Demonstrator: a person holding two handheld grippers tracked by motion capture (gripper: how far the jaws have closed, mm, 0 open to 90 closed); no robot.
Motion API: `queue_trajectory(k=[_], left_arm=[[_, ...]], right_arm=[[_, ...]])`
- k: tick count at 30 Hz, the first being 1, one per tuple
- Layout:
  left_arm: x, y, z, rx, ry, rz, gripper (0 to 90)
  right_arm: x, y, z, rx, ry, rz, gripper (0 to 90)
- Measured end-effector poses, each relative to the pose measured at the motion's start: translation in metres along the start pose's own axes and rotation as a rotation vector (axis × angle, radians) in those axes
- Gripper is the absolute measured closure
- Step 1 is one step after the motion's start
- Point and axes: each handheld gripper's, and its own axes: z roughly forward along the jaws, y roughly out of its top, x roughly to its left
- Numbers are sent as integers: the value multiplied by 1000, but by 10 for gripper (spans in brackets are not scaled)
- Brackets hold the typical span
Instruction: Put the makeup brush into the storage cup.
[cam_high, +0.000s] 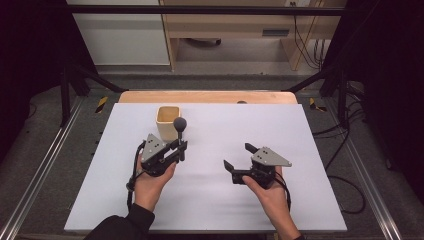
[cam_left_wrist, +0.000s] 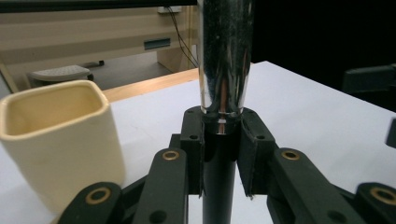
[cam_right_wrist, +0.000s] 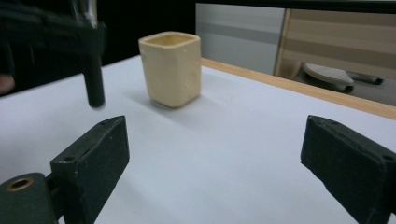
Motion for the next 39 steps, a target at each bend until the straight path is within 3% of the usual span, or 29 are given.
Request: queue_trajectory(k=[6,8,12,17,22,25,26,33,39], left_arm=[[10,10,-2,0,24,17,739],[14,14,0,7,30,48,739],[26,26,4,10,51,30,740],[34,35,9,5,76,26,740],[42,46,14,-21,109,15,739],[45,50,16,-35,125,13,739],[45,51,17,-37,129,16,739],[51,58,24,-58,154,21,739],[59,64,29,-74,176,-2,739]], right_arm=[[-20,-13,-19,3,-102,-76,103],[-23,-15,-21,1,-111,-68,105],[-36,-21,-28,-15,-154,-49,95],[-41,-26,-32,-3,-180,-69,91],[-48,-35,-39,-1,-194,-41,68],[-52,-39,-45,-12,-217,-49,62],[-55,-40,-49,-23,-217,-26,47],[-58,-45,-50,-21,-238,-26,48],[-58,-47,-49,-11,-244,-40,52]])
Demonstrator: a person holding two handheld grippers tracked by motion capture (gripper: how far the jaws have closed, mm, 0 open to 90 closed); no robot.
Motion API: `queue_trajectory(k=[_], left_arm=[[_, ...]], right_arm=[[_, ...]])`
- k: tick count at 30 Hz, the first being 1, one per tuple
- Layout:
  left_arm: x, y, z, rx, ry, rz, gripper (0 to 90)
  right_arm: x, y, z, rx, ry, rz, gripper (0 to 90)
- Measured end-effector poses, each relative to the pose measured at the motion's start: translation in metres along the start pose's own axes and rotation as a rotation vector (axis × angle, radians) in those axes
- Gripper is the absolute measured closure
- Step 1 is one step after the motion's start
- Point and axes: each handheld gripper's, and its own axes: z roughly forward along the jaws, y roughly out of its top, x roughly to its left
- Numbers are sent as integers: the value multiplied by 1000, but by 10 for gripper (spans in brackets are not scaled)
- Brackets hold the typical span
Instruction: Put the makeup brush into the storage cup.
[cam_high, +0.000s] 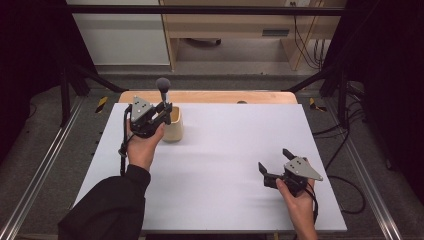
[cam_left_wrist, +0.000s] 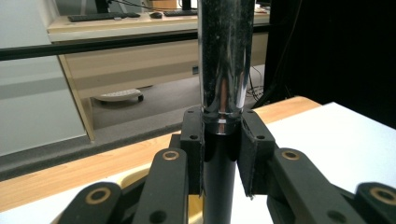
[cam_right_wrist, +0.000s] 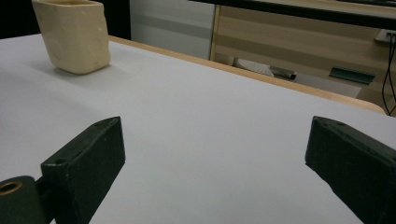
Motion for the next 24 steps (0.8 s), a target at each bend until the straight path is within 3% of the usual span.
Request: queue_trajectory(k=[17,24], left_arm=[[19,-2,9,-27,53,-22,739],[20,-7,21,-28,83,-1,739]], right_arm=[[-1,-2,-1,-3,2,6,65],[-1,-4,-1,-19,22,12,61]])
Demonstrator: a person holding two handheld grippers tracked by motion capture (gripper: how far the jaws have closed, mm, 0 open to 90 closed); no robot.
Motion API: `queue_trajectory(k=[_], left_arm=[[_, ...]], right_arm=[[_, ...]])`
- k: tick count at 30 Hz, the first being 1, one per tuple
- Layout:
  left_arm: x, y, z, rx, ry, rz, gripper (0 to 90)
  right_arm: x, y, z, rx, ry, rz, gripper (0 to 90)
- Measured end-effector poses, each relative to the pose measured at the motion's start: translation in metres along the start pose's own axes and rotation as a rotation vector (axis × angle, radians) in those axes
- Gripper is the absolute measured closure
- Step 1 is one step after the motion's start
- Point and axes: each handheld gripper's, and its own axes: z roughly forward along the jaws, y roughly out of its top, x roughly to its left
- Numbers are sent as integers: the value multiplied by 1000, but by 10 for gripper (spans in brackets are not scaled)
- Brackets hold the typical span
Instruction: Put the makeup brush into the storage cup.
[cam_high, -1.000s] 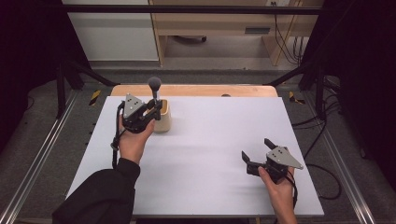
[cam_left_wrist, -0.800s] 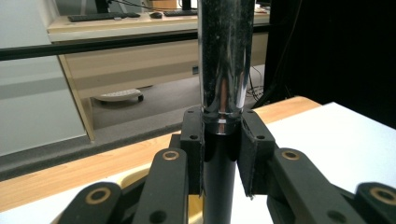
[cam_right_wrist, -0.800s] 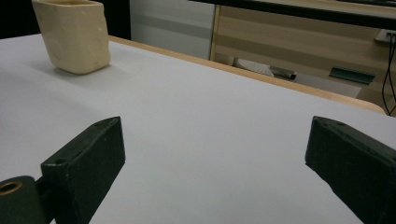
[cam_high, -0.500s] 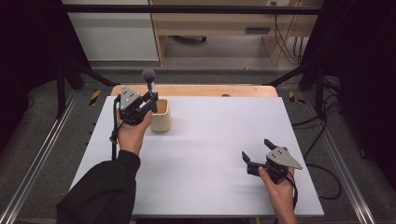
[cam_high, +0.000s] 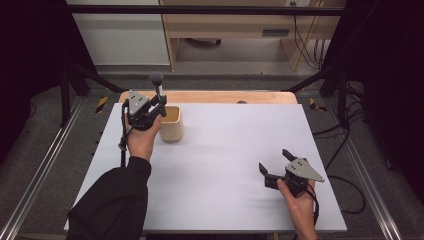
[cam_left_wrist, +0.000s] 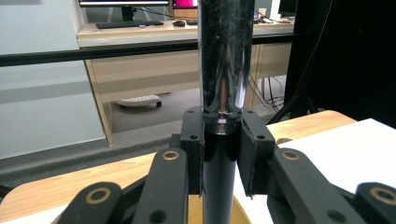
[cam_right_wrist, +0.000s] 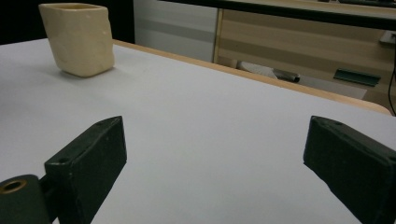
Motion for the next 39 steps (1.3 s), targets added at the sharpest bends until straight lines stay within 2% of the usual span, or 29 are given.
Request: queue_trajectory(k=[6,11,17,39], left_arm=[[0,-5,9,0,-7,-16,739],[0,-8,14,0,-11,-9,739],[1,-14,18,4,-1,-22,739],[3,-32,23,36,7,-26,739]], right_arm=[[-1,-2,0,-7,15,1,59],[0,-2,0,-6,19,0,61],[0,-3,0,-7,22,-3,63],[0,-4,1,-4,26,-1,66]])
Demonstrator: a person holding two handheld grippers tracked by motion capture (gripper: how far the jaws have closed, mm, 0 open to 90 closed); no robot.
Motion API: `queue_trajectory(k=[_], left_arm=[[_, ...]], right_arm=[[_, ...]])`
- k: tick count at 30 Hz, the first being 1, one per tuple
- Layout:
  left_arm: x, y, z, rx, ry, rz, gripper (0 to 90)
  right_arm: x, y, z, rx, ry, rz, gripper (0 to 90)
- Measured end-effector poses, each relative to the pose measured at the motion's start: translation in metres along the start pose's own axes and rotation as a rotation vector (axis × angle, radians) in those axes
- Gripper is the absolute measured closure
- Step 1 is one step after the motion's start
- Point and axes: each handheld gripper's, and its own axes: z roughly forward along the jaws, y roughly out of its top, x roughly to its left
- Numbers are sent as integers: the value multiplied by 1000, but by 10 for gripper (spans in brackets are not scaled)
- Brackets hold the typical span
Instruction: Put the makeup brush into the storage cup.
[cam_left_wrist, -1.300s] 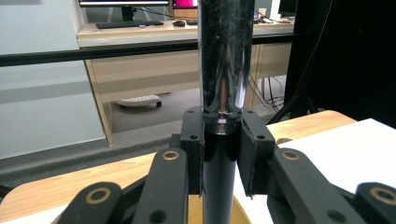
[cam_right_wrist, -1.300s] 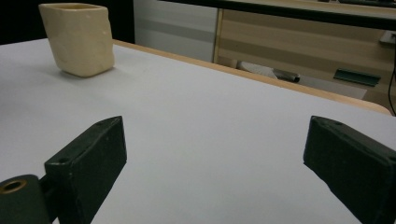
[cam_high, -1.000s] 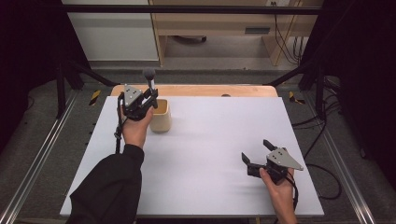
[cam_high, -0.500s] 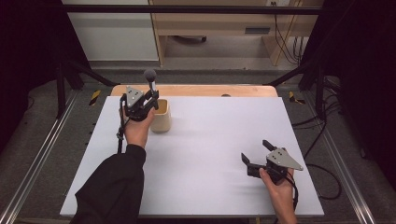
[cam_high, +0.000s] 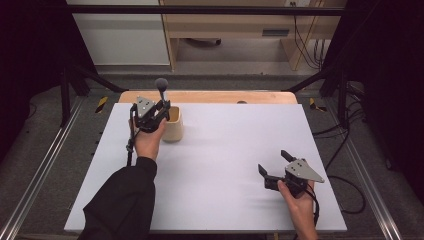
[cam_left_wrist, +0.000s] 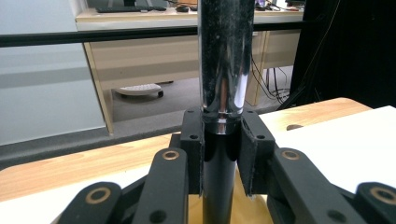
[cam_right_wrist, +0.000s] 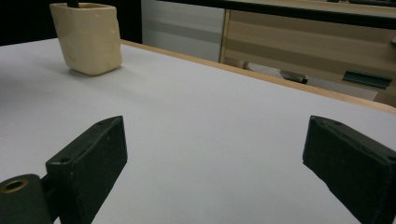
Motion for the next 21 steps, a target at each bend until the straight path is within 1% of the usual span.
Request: queue_trajectory(k=[5,8,14,21], left_arm=[[-1,-3,0,2,-2,-3,739],[-1,-5,0,3,-3,-4,739],[0,-9,1,14,-9,-5,739],[-1,-11,0,10,-14,-9,739]], right_arm=[[0,0,0,0,1,1,66],[0,0,1,2,4,-7,67],[1,0,1,3,5,-5,67],[1,-1,1,8,7,-4,68]])
